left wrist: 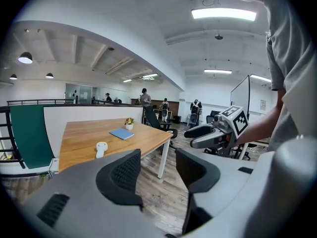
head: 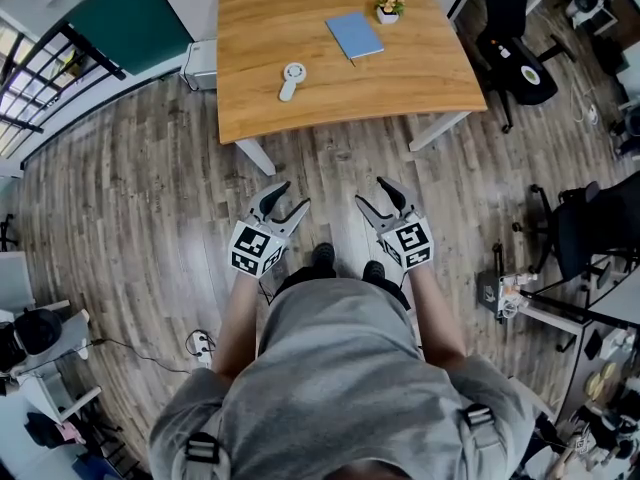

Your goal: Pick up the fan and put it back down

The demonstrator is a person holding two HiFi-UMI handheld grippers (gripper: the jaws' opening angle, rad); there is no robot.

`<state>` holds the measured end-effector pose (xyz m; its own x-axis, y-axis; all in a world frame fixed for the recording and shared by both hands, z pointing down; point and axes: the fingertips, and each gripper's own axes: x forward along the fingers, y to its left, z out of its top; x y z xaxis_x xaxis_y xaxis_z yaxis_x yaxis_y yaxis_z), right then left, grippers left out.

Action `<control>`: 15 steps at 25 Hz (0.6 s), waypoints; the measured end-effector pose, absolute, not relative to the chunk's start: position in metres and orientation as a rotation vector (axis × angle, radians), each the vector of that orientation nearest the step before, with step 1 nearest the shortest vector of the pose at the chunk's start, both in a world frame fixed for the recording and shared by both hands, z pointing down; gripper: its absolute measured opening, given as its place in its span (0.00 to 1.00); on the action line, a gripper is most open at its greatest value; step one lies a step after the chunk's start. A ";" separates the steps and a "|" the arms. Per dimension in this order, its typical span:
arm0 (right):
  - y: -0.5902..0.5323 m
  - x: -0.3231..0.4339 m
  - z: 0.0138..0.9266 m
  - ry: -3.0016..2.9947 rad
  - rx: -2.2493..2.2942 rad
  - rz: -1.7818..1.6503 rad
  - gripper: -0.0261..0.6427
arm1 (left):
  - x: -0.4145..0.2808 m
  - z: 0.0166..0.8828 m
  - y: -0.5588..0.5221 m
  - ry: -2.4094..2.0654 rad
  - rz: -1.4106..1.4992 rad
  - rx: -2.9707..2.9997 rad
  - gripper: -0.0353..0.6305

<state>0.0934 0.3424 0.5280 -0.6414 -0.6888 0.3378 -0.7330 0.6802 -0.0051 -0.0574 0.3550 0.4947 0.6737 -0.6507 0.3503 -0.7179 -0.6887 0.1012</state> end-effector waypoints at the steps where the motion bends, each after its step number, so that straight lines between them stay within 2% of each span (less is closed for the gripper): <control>1: 0.342 0.092 0.529 -2.590 1.122 0.207 0.46 | -0.058 0.495 0.354 -1.099 0.423 2.659 0.40; 6: 0.341 0.084 0.534 -2.575 1.123 0.210 0.54 | -0.063 0.499 0.353 -1.075 0.423 2.657 0.45; 15: 0.338 0.086 0.540 -2.507 1.168 0.207 0.53 | -0.066 0.500 0.347 -1.020 0.409 2.674 0.46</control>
<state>0.0856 0.3375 0.5399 -0.5902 -0.7088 0.3862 -0.7626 0.6465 0.0211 -0.0658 0.3473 0.4999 0.7154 -0.6073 0.3454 -0.6775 -0.7237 0.1309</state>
